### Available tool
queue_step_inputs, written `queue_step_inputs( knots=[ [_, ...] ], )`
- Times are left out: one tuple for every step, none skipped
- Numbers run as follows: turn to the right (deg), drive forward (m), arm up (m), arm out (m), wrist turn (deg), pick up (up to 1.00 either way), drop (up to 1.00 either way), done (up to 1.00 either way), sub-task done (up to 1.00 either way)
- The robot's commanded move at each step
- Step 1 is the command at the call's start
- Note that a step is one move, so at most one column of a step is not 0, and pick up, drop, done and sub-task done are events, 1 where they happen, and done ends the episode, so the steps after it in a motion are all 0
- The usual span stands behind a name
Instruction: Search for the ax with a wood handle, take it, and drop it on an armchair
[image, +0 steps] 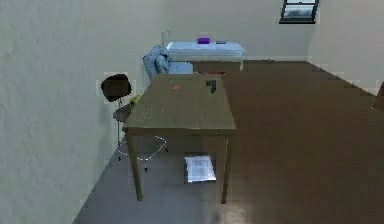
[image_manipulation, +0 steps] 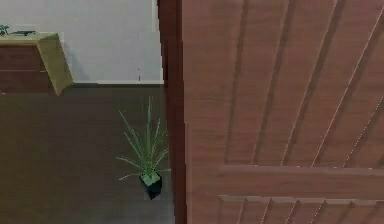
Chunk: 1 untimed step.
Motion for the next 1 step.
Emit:
queue_step_inputs(
  knots=[
    [18.0, 0.0, 0.0, 0.0, 0.0, 0.0, 0.0, 0.0, 0.0]
  ],
)
